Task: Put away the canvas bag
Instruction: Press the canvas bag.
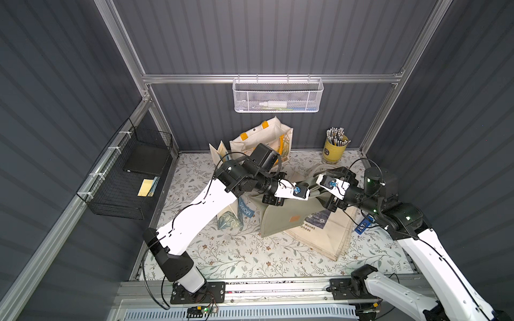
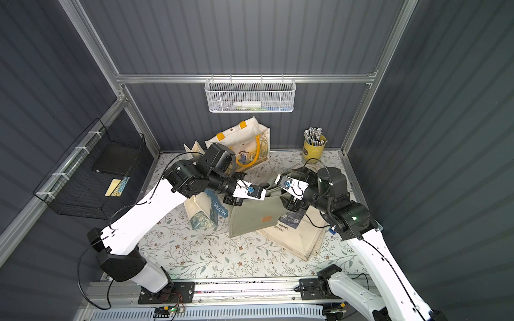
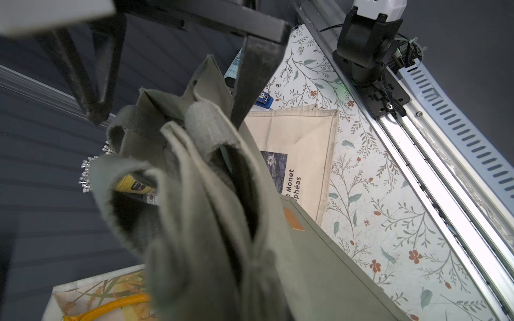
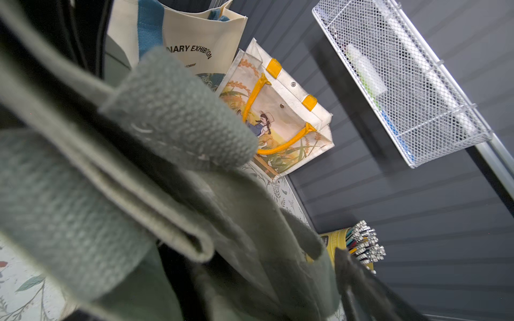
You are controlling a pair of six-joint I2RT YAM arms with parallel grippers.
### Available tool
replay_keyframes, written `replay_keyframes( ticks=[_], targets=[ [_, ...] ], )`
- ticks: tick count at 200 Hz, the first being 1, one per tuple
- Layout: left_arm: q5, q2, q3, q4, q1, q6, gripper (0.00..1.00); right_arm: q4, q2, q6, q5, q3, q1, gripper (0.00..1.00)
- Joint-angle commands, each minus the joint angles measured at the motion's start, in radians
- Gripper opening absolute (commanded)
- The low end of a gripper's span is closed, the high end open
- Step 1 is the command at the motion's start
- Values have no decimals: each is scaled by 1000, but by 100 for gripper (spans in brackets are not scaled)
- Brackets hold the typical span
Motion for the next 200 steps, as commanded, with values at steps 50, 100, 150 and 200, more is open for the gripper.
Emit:
replay_keyframes(
  ticks=[50, 100, 150, 200],
  targets=[
    [64, -12, 6, -58, -40, 47, 0, -49, 18, 32, -110, 63, -3, 91],
    [95, -38, 9, -51, -54, 37, 0, -108, 37, 64, -147, 52, -2, 66],
    [85, -70, -25, -17, -53, 27, 0, -100, 47, 81, -180, 60, -2, 33],
    [51, -76, -62, -7, -53, 48, 0, -79, 38, 108, -141, 49, -2, 46]
  ],
)
